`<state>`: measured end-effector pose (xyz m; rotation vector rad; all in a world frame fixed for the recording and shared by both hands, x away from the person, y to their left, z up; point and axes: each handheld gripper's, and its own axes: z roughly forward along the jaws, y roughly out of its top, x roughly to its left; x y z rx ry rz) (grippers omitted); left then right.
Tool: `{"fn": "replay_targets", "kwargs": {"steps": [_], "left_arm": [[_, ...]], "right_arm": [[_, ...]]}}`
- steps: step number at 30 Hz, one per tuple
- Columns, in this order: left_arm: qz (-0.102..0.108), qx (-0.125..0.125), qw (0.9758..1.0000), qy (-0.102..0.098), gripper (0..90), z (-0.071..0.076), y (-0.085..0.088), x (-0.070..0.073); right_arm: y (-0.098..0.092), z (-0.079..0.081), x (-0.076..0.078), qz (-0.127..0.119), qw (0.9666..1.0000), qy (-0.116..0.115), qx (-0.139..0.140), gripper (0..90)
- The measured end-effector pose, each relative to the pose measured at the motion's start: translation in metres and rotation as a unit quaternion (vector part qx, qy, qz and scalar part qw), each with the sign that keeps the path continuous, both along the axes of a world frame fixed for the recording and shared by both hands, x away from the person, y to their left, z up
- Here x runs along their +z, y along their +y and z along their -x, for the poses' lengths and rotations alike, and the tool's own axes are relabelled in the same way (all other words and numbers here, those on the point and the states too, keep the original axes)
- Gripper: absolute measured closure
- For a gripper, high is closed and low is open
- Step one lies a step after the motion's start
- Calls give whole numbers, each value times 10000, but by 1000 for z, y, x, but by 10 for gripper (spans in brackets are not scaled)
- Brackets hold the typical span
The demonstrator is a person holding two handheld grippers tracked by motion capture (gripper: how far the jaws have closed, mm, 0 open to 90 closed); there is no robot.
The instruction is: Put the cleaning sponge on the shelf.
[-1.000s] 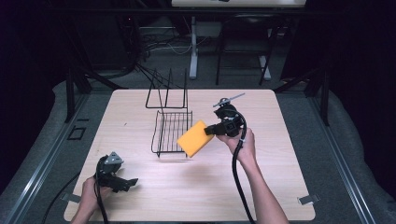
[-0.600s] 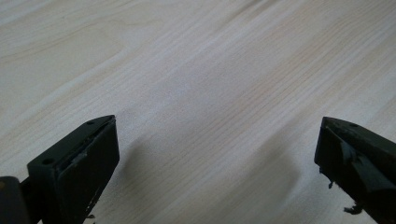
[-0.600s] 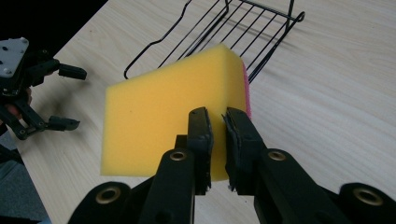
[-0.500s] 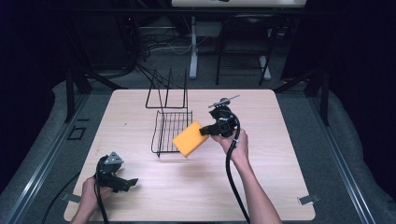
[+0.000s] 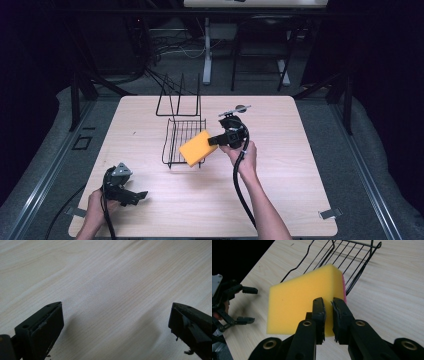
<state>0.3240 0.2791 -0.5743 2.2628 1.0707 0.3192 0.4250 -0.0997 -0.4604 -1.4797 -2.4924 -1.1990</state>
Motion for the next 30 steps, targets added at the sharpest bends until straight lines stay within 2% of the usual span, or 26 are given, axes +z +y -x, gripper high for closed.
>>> {"fn": "replay_targets", "kwargs": {"steps": [8, 20, 30], "left_arm": [[-14, -12, 10000, -1, 3, 0, 0, 0], [-13, -17, 10000, -12, 3, 0, 0, 0], [-15, -19, 10000, -13, 3, 0, 0, 1]], "right_arm": [[7, -1, -6, -298, 9992, 71, -250, 804], [21, 3, -19, -455, 9968, -77, -650, 799], [27, 5, -30, -757, 9933, 50, -872, 802]]}}
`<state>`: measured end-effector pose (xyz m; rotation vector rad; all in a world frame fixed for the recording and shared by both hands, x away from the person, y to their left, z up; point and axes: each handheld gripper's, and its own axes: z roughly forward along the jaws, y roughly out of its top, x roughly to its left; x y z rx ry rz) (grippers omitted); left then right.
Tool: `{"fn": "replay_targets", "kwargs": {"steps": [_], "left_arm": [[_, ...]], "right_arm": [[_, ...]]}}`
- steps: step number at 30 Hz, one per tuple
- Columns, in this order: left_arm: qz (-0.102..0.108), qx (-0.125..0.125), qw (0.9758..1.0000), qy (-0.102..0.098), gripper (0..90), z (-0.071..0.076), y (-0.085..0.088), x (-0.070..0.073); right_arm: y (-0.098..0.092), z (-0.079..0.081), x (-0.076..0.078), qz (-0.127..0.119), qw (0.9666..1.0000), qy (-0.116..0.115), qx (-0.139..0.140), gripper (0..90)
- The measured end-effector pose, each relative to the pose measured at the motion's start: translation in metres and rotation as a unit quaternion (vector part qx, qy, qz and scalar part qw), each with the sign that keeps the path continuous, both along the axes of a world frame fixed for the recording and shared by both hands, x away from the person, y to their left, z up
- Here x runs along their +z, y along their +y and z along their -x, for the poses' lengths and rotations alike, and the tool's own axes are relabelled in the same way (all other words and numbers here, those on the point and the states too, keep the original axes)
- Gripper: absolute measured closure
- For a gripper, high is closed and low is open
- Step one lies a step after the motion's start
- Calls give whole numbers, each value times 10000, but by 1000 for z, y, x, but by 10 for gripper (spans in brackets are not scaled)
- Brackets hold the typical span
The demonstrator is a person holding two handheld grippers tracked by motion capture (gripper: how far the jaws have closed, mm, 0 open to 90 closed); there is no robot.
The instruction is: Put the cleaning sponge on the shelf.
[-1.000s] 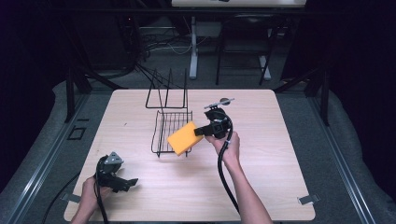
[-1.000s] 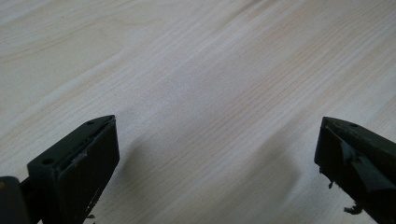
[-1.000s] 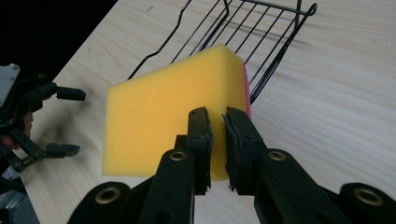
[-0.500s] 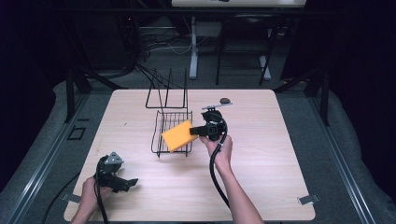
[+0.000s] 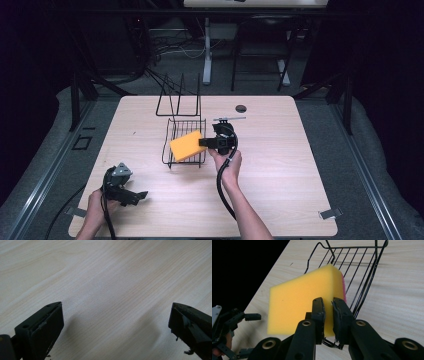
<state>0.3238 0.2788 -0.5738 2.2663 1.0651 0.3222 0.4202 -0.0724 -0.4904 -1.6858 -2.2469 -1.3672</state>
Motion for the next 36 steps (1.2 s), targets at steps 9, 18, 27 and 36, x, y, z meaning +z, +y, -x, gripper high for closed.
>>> {"fn": "replay_targets", "kwargs": {"steps": [9, 18, 27, 36], "left_arm": [[4, 3, 10000, -10, 2, 0, 0, 0], [6, -3, 10000, -10, 3, 0, 0, 0], [12, -2, 10000, -12, 2, 0, 0, 0], [12, -11, 10000, -11, 2, 0, 0, 0]], "right_arm": [[9, 2, -10, 36, 9998, -77, -197, 804], [18, 1, -14, 69, 9993, -62, -359, 804], [22, -2, -25, 84, 9981, 76, -606, 796], [25, -1, -33, 149, 9977, 202, -637, 756]]}}
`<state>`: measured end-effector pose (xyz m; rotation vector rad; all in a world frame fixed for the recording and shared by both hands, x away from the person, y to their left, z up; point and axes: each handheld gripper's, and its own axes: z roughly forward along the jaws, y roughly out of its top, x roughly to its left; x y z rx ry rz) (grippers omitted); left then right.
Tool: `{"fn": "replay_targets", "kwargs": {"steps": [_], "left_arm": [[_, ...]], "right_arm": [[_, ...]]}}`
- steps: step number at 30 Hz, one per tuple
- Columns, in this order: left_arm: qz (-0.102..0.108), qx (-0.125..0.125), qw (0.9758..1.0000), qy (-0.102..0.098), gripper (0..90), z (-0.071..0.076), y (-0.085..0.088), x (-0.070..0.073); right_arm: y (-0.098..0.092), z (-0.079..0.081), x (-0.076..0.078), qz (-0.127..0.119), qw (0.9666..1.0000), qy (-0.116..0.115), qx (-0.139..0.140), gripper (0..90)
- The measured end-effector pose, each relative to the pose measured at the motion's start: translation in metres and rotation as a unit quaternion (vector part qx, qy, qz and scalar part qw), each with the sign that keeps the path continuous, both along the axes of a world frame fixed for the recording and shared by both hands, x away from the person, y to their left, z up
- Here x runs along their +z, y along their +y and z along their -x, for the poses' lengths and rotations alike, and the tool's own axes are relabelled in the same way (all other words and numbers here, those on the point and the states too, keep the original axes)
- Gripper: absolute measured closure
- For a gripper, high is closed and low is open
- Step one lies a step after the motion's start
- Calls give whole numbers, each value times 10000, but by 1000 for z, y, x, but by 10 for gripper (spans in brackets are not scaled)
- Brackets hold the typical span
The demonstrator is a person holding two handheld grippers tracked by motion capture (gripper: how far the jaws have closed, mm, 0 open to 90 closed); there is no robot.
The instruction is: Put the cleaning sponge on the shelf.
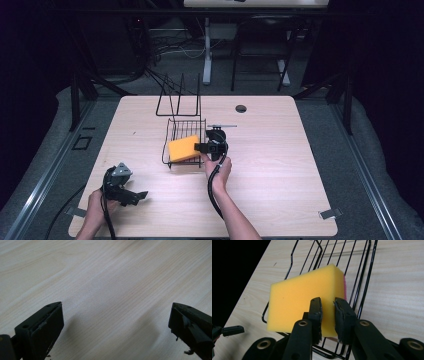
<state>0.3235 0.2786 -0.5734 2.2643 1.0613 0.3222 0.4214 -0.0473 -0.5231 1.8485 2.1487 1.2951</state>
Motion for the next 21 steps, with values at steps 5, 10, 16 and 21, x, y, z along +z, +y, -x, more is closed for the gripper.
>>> {"fn": "replay_targets", "kwargs": {"steps": [5, 10, 16, 21], "left_arm": [[-1, -6, 10000, 6, 2, 0, 0, 0], [-5, -8, 10000, 1, 2, 0, -1, 0], [-22, -25, 10000, 8, 3, -1, -1, 0], [-21, -27, 10000, 22, 3, 0, -1, 0]], "right_arm": [[0, 2, -3, 64, 10000, 66, 26, 734], [-2, 3, -3, 123, 9998, 137, 98, 703], [0, 7, -3, 213, 9994, 159, 201, 683], [2, 11, 1, 244, 9993, 110, 257, 557]]}}
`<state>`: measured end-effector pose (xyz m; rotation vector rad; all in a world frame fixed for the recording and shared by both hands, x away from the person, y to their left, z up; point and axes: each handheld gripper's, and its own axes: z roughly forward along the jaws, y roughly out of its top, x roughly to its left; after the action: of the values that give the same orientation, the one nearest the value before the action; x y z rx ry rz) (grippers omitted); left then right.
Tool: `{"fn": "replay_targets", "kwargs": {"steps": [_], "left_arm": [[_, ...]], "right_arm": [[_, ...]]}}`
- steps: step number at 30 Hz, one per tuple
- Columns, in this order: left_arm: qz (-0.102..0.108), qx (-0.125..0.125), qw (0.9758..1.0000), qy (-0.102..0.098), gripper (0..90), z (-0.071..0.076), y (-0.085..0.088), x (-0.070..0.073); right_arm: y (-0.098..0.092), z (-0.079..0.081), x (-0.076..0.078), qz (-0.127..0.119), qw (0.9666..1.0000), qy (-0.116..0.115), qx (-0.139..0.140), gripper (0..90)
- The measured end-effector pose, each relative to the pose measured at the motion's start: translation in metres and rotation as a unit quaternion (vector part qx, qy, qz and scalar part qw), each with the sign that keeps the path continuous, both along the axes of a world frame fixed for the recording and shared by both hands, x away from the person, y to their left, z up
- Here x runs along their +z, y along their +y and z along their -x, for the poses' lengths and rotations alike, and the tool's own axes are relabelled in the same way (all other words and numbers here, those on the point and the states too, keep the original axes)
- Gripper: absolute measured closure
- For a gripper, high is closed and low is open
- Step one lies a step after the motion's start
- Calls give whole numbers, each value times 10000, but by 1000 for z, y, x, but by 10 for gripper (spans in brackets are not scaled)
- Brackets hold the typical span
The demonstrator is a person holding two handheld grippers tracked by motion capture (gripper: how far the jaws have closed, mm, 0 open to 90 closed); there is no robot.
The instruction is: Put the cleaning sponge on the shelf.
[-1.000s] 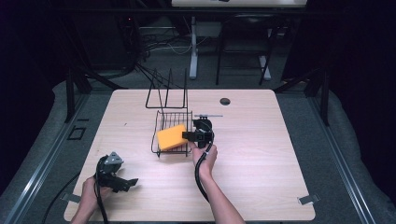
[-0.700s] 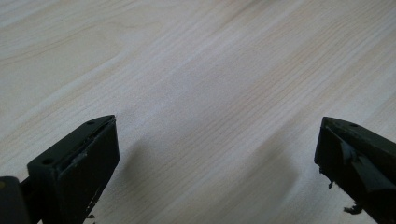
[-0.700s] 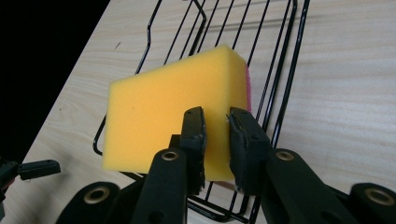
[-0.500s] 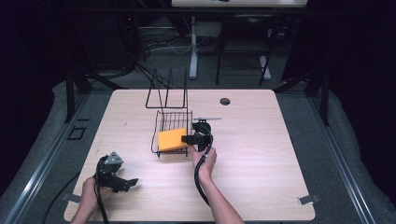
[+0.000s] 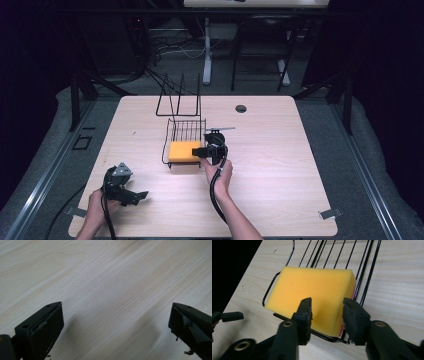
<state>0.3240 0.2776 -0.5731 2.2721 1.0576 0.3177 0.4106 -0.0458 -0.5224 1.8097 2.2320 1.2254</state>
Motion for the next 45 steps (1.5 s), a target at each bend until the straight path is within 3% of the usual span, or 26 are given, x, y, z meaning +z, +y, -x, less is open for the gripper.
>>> {"fn": "replay_targets", "kwargs": {"steps": [3, 10, 21, 34, 45], "left_arm": [[5, 3, 10000, -5, 2, 0, 0, 0], [8, 2, 10000, 3, 2, 0, 0, 0], [6, 9, 10000, -4, 2, 0, 0, 0], [3, 20, 10000, -17, 3, 0, -1, 0], [-16, 15, 10000, 3, 2, 0, -1, -1]], "right_arm": [[2, 2, 5, 116, 9998, -144, 71, 470], [-3, 7, 18, 207, 9987, -446, 92, 359], [-28, 24, 36, 436, 9943, -904, 350, 209], [-69, 54, 64, 704, 9887, -1248, 441, 149], [-118, 80, 62, 1039, 9864, -1244, 270, 133]]}}
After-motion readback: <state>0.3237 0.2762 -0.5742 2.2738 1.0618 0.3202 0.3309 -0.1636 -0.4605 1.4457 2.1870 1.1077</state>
